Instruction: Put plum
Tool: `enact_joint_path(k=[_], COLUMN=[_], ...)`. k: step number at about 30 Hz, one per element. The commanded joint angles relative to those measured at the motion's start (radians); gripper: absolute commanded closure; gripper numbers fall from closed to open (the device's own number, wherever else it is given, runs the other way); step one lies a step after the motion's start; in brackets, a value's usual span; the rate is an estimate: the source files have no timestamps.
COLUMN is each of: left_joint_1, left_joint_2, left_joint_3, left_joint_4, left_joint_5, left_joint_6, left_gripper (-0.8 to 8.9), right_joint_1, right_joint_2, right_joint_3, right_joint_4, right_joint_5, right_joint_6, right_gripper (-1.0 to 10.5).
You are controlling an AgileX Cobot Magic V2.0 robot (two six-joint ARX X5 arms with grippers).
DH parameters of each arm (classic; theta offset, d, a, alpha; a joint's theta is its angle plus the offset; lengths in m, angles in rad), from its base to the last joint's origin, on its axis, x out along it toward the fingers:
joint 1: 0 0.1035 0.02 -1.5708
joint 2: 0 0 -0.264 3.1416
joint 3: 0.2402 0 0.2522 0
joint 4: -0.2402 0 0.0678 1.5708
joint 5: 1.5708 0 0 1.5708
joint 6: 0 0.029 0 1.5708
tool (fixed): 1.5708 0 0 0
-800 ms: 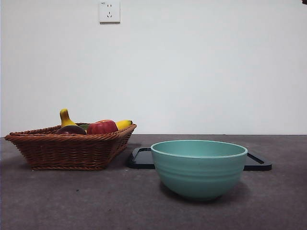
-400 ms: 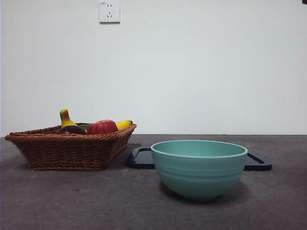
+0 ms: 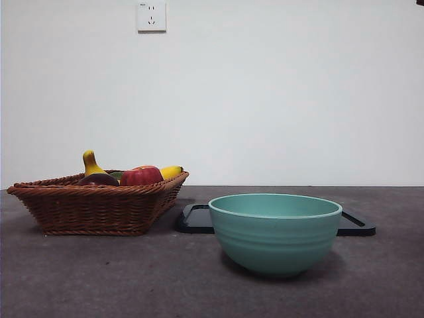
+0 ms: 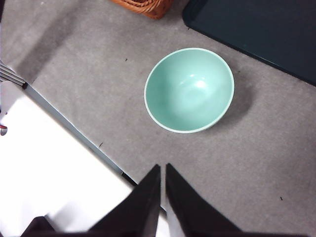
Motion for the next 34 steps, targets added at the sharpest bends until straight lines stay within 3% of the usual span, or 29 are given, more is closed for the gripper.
enact_joint_path(k=[1, 34], left_joint_1=[0.002, 0.002], left_joint_2=[-0.002, -0.001], left_joint_3=[-0.021, -0.021], left_joint_4=[-0.038, -0.039], left_joint_5=[-0.006, -0.006], left_joint_6=[-0.006, -0.006], left_gripper=[8.04, 8.04], right_joint_1=[0.006, 0.011], right_joint_2=[0.005, -0.005], right_joint_3=[0.015, 0.016], right_joint_4=[0.010, 0.014], right_joint_5=[-0.001, -0.001], right_joint_6=[-0.006, -0.021], right_gripper=[9.4, 9.4])
